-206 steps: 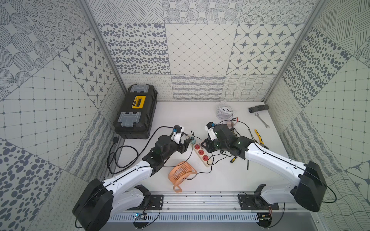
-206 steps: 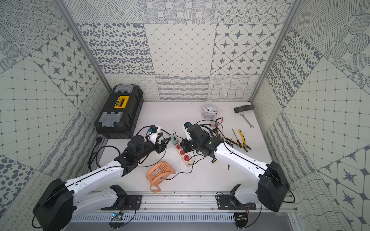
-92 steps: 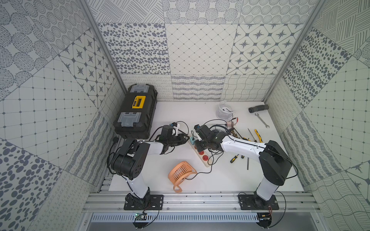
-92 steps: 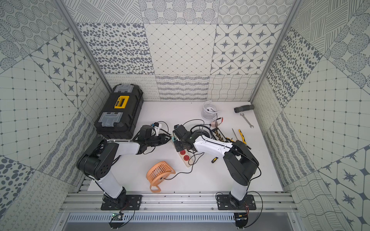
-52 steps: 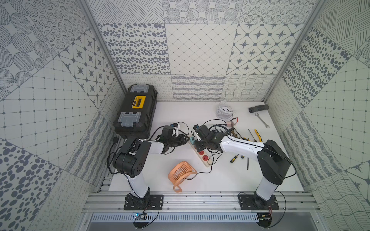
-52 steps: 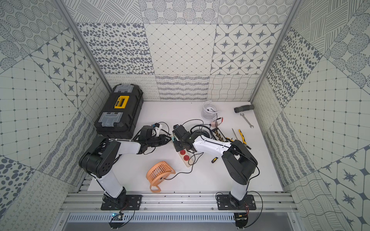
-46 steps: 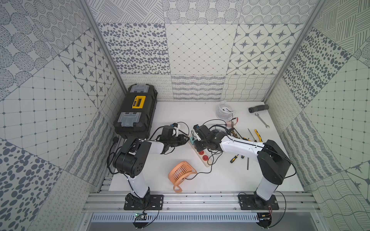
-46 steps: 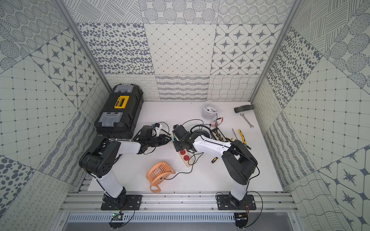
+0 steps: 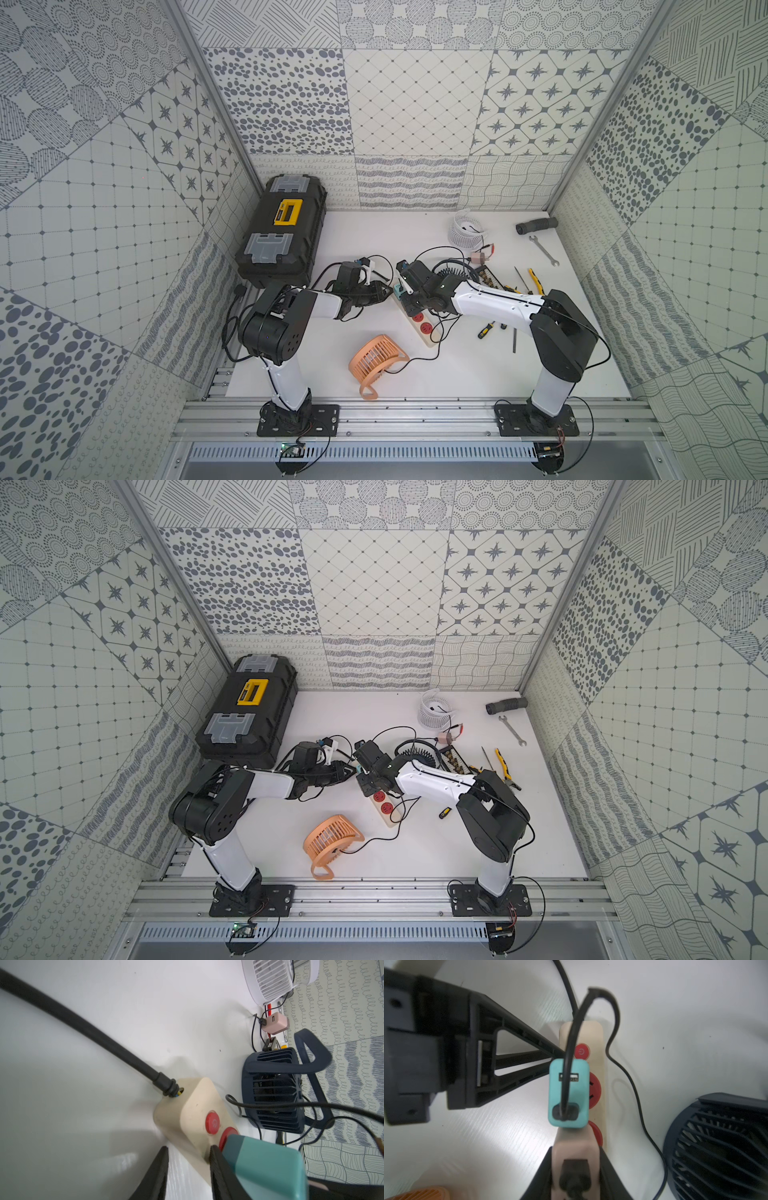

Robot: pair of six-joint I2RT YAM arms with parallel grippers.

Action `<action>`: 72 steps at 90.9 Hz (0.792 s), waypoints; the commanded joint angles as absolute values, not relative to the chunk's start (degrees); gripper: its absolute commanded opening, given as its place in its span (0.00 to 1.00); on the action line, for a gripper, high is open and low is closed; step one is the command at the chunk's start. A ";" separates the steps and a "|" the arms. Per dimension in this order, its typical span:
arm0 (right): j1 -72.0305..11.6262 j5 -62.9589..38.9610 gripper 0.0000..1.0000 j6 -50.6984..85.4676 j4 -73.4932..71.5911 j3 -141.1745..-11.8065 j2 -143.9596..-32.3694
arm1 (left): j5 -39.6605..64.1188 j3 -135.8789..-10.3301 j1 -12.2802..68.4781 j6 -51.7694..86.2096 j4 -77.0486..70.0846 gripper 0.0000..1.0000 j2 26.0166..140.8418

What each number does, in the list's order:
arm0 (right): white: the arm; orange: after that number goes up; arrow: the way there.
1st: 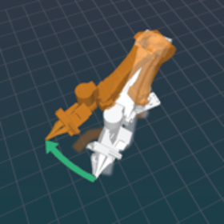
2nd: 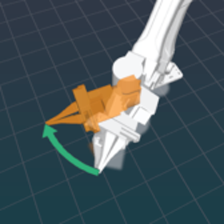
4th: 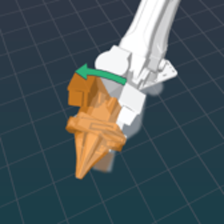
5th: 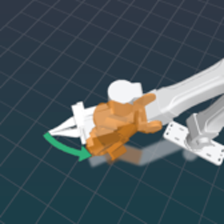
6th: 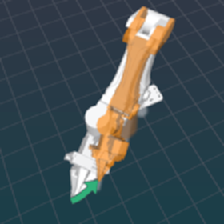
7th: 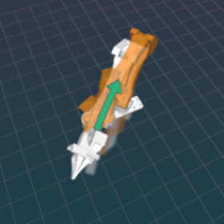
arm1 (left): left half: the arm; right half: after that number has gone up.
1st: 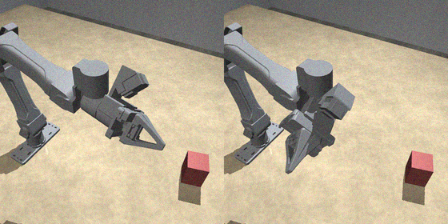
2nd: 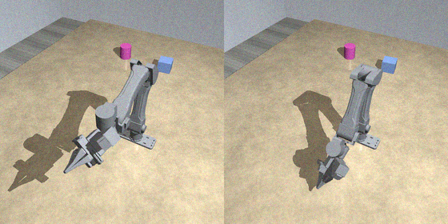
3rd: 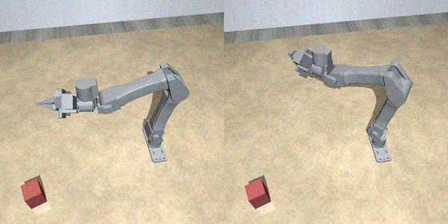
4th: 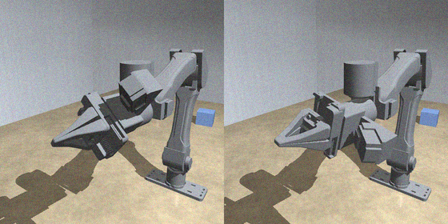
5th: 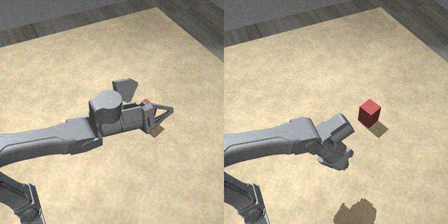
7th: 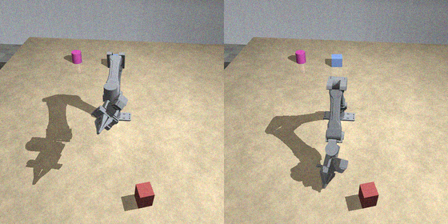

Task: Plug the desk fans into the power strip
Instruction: Insert the plug into the socket.

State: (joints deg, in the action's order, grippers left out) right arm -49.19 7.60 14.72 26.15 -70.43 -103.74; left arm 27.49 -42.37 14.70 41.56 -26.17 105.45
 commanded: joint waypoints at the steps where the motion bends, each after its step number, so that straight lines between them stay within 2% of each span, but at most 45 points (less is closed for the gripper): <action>1: -48.54 10.62 0.00 14.39 35.47 -68.31 -109.58 | 29.26 -42.07 13.97 41.25 -28.41 0.34 106.46; 22: -52.08 15.40 0.00 15.32 43.17 -69.13 -111.24 | 29.42 -41.99 13.97 41.23 -28.64 0.34 106.52; 49: -47.61 12.74 0.00 17.49 42.97 -70.79 -116.52 | 29.53 -41.75 13.94 40.47 -27.88 0.34 106.35; 72: -54.18 16.02 0.00 22.03 47.25 -65.30 -120.31 | 29.58 -42.01 13.93 39.86 -27.47 0.34 106.72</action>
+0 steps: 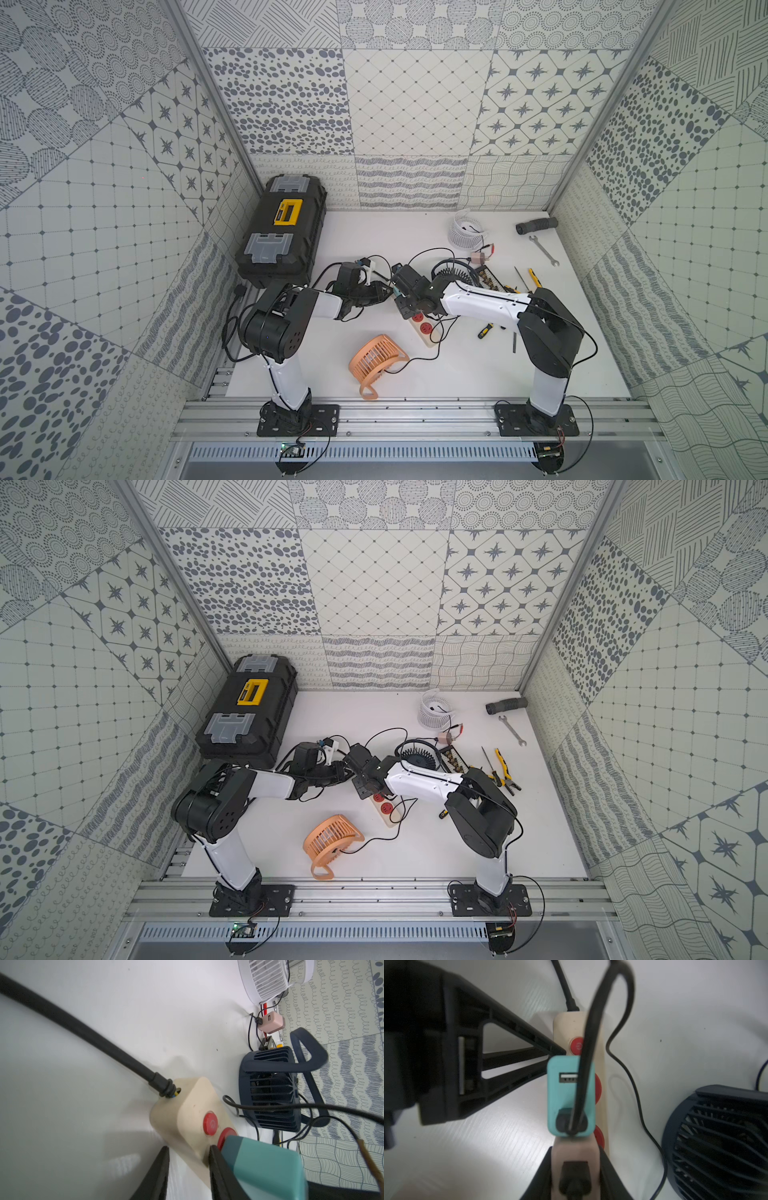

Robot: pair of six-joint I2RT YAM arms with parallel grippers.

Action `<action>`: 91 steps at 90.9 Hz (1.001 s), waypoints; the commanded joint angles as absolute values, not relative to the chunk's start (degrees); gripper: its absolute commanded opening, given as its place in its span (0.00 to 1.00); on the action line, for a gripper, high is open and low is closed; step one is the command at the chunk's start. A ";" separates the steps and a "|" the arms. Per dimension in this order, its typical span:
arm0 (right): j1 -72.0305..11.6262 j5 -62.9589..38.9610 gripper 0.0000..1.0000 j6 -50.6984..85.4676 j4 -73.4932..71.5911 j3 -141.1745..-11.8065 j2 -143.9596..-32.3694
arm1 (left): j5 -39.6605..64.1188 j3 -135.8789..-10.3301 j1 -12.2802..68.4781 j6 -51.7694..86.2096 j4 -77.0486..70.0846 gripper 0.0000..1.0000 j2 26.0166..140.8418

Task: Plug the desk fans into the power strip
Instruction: Insert the plug into the socket.

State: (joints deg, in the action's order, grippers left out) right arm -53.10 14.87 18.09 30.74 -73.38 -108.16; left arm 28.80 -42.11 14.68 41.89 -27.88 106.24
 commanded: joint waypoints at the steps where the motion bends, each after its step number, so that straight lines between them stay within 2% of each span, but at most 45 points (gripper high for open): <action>1: -54.21 16.18 0.00 21.91 47.27 -65.48 -120.54 | 29.60 -42.06 13.95 39.84 -27.49 0.34 106.71; 14: -50.76 16.00 0.00 20.09 46.77 -68.88 -122.19 | 29.88 -42.19 13.84 39.50 -26.90 0.34 106.64; 23: -49.02 14.33 0.00 21.90 45.89 -66.00 -121.40 | 29.57 -41.89 13.89 39.19 -26.80 0.34 106.06; 35: -52.00 11.99 0.00 24.32 45.48 -62.49 -122.17 | 29.65 -42.04 13.89 38.85 -26.63 0.34 106.33; 45: -55.63 13.04 0.00 24.05 48.16 -64.88 -124.74 | 30.10 -42.52 13.89 38.45 -26.36 0.34 106.93; 65: -51.49 13.70 0.00 20.56 48.44 -68.55 -126.04 | 30.15 -43.01 13.89 37.89 -25.60 0.34 106.57; 91: -53.00 13.24 0.00 23.81 48.83 -67.86 -126.89 | 31.11 -46.37 13.66 37.18 -22.35 0.33 108.51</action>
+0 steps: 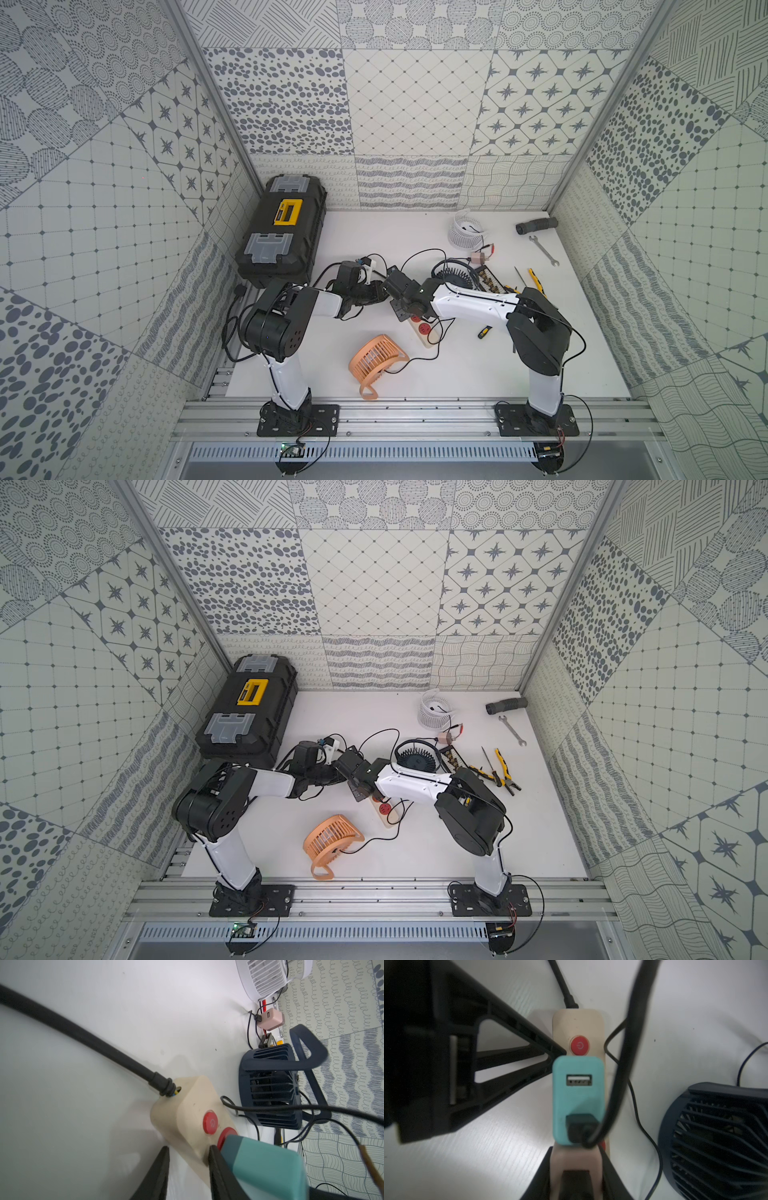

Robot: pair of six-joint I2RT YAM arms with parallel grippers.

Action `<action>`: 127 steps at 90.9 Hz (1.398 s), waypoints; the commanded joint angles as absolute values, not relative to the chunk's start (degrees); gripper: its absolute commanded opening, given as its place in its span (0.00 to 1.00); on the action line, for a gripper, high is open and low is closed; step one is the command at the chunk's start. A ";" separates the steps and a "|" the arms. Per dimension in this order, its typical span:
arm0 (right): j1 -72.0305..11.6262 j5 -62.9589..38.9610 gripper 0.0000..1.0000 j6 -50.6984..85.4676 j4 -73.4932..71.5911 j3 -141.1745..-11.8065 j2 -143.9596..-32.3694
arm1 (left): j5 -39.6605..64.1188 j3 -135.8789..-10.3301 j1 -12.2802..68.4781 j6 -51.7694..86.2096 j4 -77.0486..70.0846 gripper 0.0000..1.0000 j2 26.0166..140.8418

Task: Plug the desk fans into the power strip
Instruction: Insert the plug into the socket.

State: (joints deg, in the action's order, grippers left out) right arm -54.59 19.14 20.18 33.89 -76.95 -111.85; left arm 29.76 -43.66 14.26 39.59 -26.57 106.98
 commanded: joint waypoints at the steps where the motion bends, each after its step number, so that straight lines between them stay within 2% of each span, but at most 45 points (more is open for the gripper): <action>1: -53.00 13.08 0.00 23.90 48.41 -67.94 -126.94 | 31.07 -46.43 13.69 37.22 -22.21 0.33 108.66; 24: -55.16 12.47 0.00 21.54 45.36 -71.06 -129.97 | 28.07 -44.88 13.71 37.04 -20.30 0.32 106.28; 40: -55.20 11.10 0.00 22.69 42.17 -71.42 -120.18 | 26.46 -44.96 13.71 36.09 -17.02 0.33 105.28; 45: -55.95 11.92 0.17 23.43 41.77 -71.92 -116.36 | 26.23 -44.83 13.71 36.20 -17.07 0.33 105.05; 52: -56.86 12.73 0.28 24.07 41.61 -73.14 -111.78 | 25.41 -44.67 13.71 35.96 -16.88 0.34 104.30; 57: -57.53 12.57 0.42 24.22 41.33 -73.96 -108.88 | 25.15 -44.57 13.71 35.83 -16.41 0.35 103.57; 79: -62.46 9.66 0.79 24.16 39.28 -71.96 -91.94 | 22.03 -42.96 13.71 34.02 -12.82 0.48 96.60; 90: -62.67 7.41 0.87 25.10 37.05 -67.88 -83.24 | 19.26 -41.28 13.67 32.87 -12.03 0.54 92.04; 99: -62.60 10.85 0.96 25.72 35.93 -65.01 -76.72 | 17.15 -39.73 13.71 32.37 -11.30 0.58 87.66; 109: -60.88 16.14 0.97 26.66 35.64 -63.32 -71.13 | 16.05 -38.93 13.71 31.47 -8.44 0.62 82.28; 119: -55.10 17.35 0.97 26.69 35.36 -61.75 -66.52 | 16.04 -38.74 13.70 29.56 -4.42 0.64 76.03; 127: -46.63 13.57 0.97 24.38 35.16 -60.76 -63.81 | 16.83 -39.21 13.83 27.20 -0.27 0.66 71.28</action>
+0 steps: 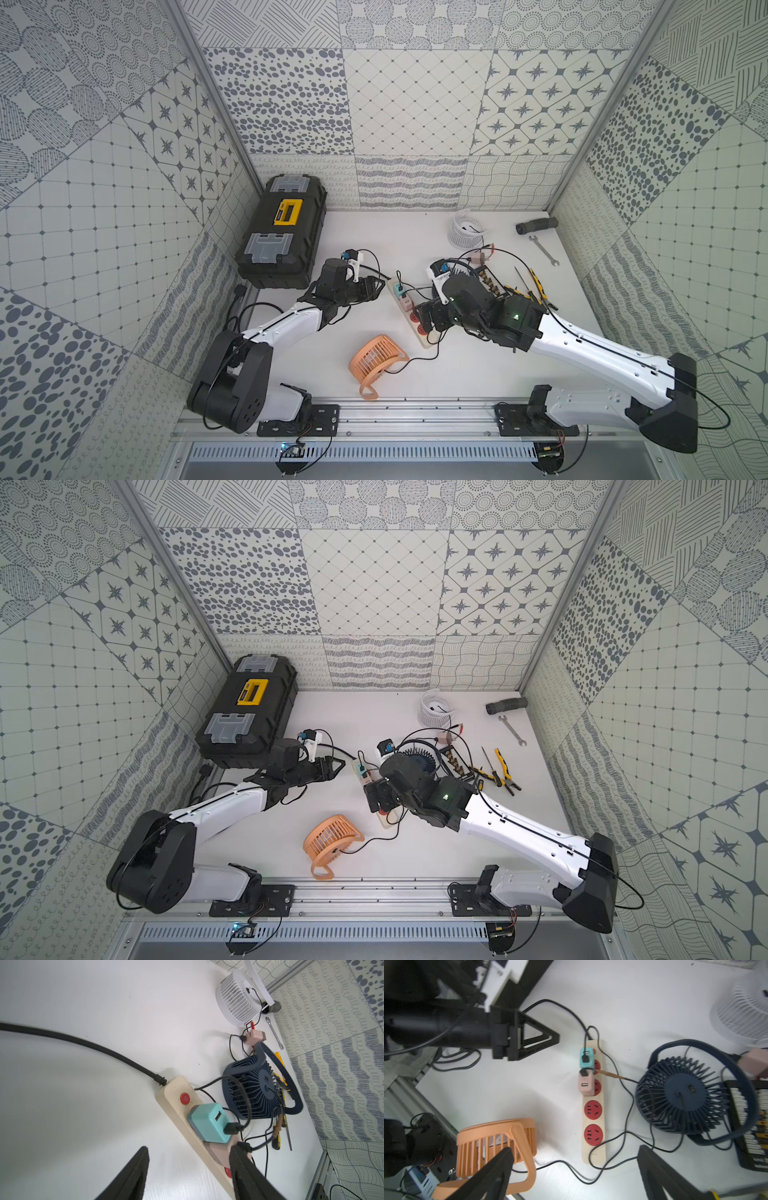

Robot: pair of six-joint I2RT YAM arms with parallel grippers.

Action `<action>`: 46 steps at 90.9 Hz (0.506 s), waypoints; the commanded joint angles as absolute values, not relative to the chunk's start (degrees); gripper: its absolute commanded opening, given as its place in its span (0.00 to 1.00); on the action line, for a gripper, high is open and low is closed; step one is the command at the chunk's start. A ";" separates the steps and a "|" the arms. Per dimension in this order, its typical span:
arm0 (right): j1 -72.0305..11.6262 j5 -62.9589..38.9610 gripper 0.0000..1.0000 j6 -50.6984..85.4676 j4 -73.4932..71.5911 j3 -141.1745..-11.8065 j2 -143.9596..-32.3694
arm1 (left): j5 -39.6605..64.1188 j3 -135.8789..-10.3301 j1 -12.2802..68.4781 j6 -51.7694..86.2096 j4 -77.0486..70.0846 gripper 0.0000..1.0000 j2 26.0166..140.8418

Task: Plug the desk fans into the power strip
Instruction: Insert the plug into the socket, then pick up the plug from the center of the board.

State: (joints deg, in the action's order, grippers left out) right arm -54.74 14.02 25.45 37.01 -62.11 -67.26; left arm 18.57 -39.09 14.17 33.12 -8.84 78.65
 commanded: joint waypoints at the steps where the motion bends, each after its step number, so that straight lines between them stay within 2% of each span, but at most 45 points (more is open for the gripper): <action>1: -45.46 12.89 0.97 23.97 35.16 -60.70 -63.64 | 16.94 -39.33 13.86 26.91 0.22 0.66 70.71; 13: -31.83 6.03 0.97 18.82 35.24 -60.71 -64.02 | 18.81 -39.99 14.51 24.48 4.62 0.67 65.19; 25: -19.38 0.24 0.96 11.96 35.44 -63.08 -71.25 | 20.08 -39.41 15.54 23.33 5.26 0.68 61.36; 35: -13.14 -3.58 0.90 5.34 35.93 -67.96 -80.94 | 21.28 -39.20 16.51 22.54 5.11 0.68 60.07; 46: -9.92 -2.20 0.83 -1.33 36.66 -75.27 -91.30 | 23.85 -39.70 17.86 21.91 5.10 0.68 60.25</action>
